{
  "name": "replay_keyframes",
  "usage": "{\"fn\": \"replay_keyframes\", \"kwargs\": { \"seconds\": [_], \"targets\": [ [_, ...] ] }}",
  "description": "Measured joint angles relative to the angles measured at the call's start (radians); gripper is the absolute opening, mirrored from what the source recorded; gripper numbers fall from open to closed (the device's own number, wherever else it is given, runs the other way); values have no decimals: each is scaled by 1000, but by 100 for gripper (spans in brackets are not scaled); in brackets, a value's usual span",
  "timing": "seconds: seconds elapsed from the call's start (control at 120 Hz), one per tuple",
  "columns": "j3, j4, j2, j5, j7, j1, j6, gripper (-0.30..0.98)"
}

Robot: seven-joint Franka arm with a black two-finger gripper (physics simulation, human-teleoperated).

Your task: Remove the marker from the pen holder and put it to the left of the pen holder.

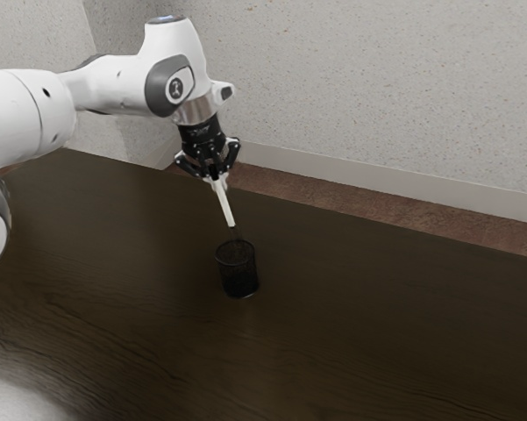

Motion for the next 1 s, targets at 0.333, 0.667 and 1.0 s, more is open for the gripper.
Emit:
{"fn": "replay_keyframes", "kwargs": {
  "seconds": [0.333, 0.667, 1.0],
  "targets": [
    [45, -2, -14, 167, -20, 2, -269, -6],
    [78, 1, 166, 317, -107, 4, -515, -6],
    [80, 0, 290, 337, -170, 13, -560, -6]
  ]
}}
